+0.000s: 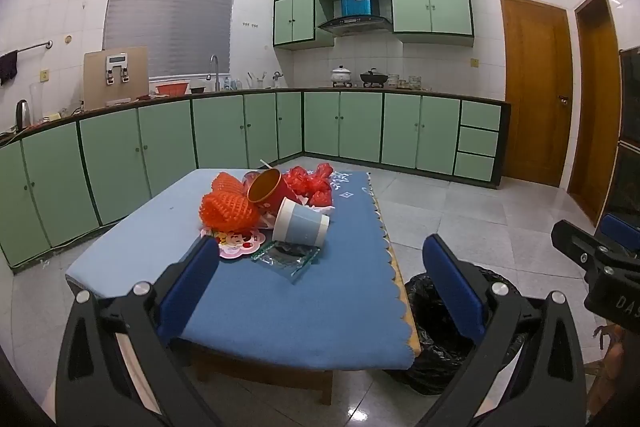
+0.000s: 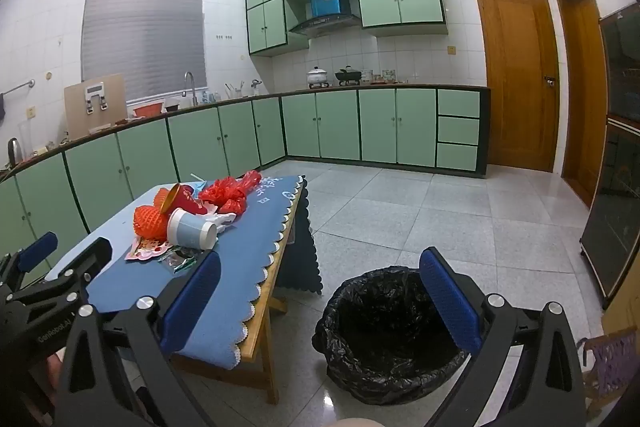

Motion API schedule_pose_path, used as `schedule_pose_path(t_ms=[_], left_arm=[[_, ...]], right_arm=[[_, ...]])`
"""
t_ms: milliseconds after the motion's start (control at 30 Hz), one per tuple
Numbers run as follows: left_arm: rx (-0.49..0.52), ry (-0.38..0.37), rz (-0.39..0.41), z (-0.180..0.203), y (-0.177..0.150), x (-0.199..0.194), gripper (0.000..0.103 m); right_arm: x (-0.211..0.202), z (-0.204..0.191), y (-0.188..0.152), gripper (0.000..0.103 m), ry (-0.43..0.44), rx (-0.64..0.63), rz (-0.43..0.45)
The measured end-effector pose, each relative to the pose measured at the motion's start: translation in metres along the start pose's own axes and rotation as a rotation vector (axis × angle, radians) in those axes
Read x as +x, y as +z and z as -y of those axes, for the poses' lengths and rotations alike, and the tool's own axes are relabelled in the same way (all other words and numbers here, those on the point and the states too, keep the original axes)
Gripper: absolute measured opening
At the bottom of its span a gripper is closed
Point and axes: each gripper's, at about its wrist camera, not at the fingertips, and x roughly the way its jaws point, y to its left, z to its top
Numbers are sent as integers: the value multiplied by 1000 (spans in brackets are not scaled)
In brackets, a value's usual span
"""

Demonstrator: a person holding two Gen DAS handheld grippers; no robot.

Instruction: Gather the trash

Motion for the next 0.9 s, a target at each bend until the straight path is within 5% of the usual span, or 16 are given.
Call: schedule_pose_path(t_ms=[900], left_arm=[[2, 1, -1, -4, -1, 6, 98]], right_arm=[[1, -1, 0, 97, 3, 0, -3]])
